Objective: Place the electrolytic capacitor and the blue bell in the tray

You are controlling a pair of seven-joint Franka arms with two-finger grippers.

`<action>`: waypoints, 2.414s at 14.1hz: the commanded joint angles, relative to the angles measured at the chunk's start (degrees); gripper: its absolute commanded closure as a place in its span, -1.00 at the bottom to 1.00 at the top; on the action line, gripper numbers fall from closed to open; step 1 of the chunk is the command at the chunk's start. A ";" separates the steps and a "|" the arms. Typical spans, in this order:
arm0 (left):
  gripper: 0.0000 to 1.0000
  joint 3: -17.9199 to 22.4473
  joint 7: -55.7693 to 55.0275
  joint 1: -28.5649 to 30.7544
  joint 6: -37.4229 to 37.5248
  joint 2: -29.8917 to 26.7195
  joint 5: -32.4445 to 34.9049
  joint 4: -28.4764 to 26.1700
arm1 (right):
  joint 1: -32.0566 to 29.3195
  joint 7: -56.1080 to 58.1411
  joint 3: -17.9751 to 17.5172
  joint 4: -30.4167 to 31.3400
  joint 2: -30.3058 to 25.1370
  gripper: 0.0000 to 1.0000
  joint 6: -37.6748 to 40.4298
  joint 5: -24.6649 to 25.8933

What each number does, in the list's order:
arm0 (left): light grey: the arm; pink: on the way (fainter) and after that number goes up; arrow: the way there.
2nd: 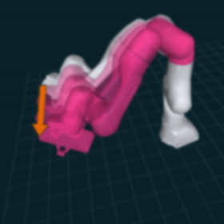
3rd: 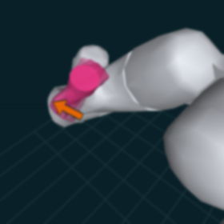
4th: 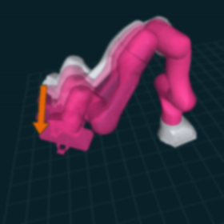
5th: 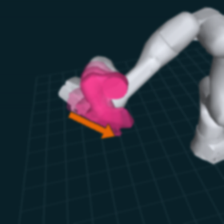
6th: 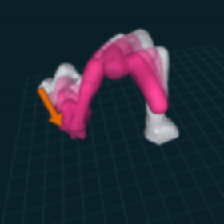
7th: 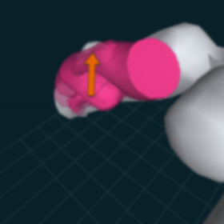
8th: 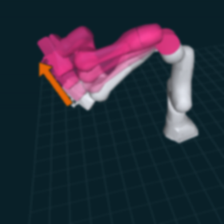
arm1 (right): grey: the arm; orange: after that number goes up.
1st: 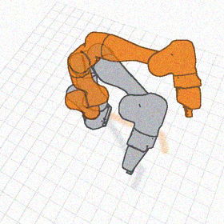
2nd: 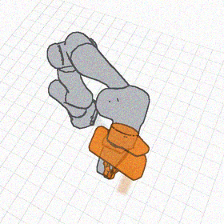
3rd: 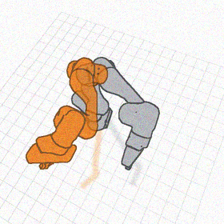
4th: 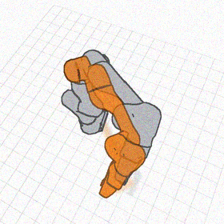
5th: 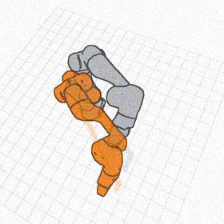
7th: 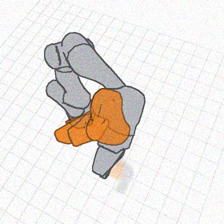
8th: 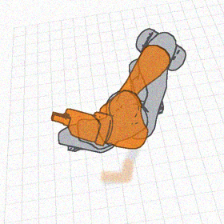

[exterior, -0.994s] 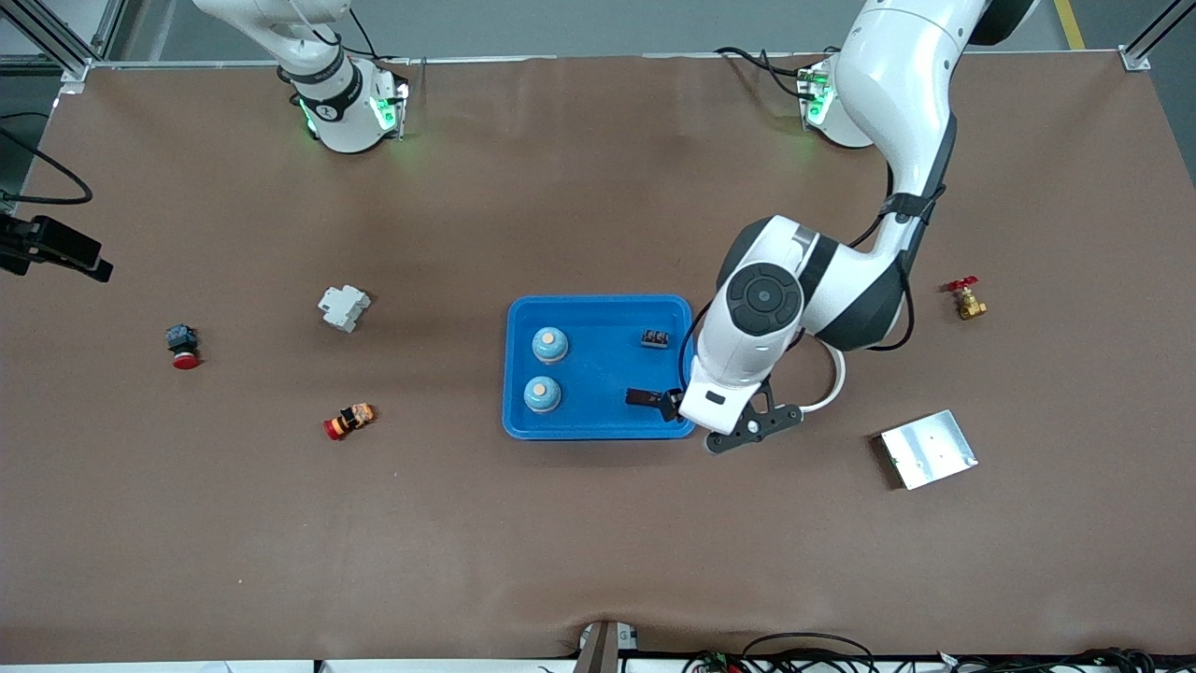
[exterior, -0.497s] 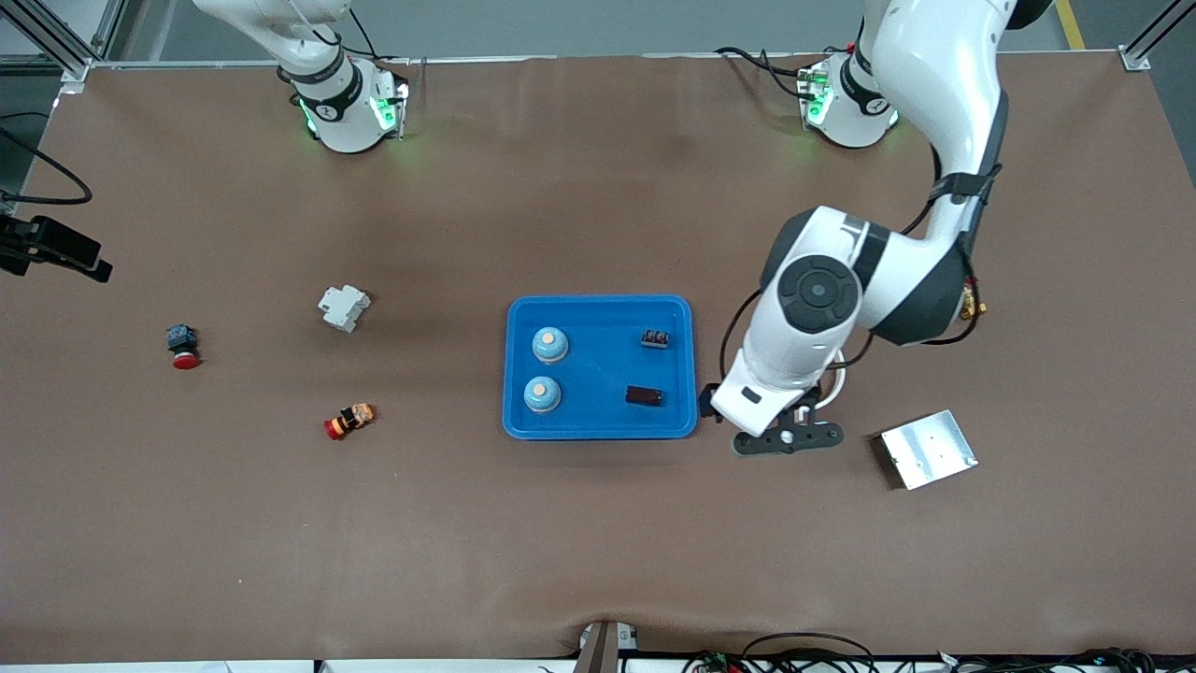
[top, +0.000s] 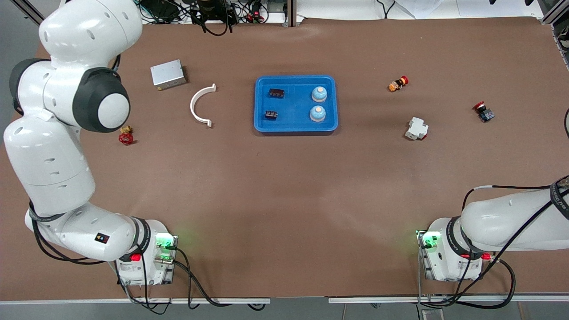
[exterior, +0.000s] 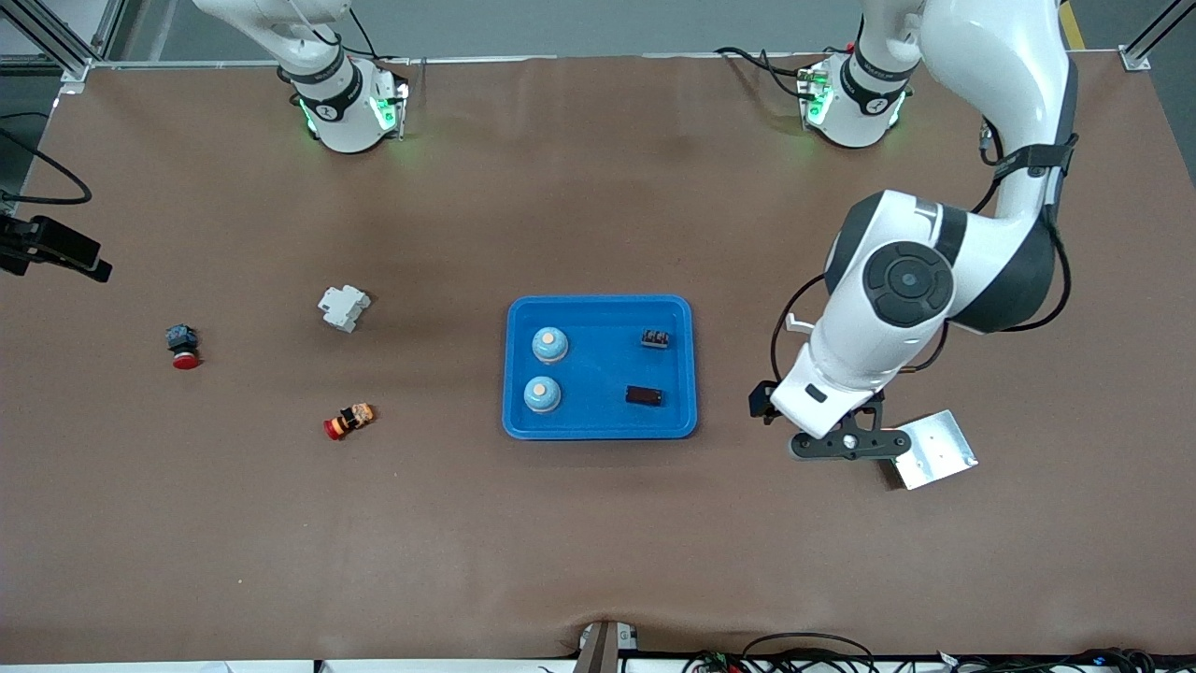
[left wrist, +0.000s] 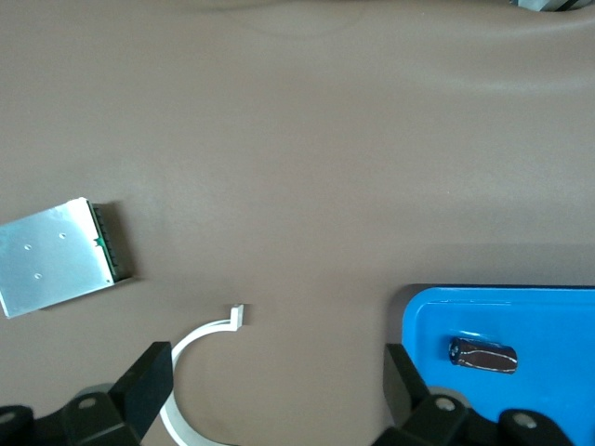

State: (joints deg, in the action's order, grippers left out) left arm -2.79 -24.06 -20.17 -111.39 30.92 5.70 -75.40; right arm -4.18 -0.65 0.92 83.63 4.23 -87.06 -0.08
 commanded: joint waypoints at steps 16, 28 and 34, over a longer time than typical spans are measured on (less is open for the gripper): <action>-1.00 -0.55 15.44 9.89 9.33 -9.99 -2.62 -2.04 | -1.00 1.44 -0.66 0.04 -0.54 -1.00 0.40 0.43; -1.00 -0.55 17.11 13.40 17.17 -23.62 -5.87 -11.26 | -1.26 1.44 -0.66 0.04 -0.54 -1.00 0.49 0.43; -1.00 -0.37 17.20 13.31 16.82 -26.69 -5.87 -14.86 | -1.35 1.44 -0.66 0.04 -0.63 -1.00 0.49 0.43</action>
State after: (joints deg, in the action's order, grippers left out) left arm -2.90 -8.45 -7.51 -93.75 7.60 0.86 -86.38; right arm -4.32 0.08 1.06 83.62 4.23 -87.00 -0.06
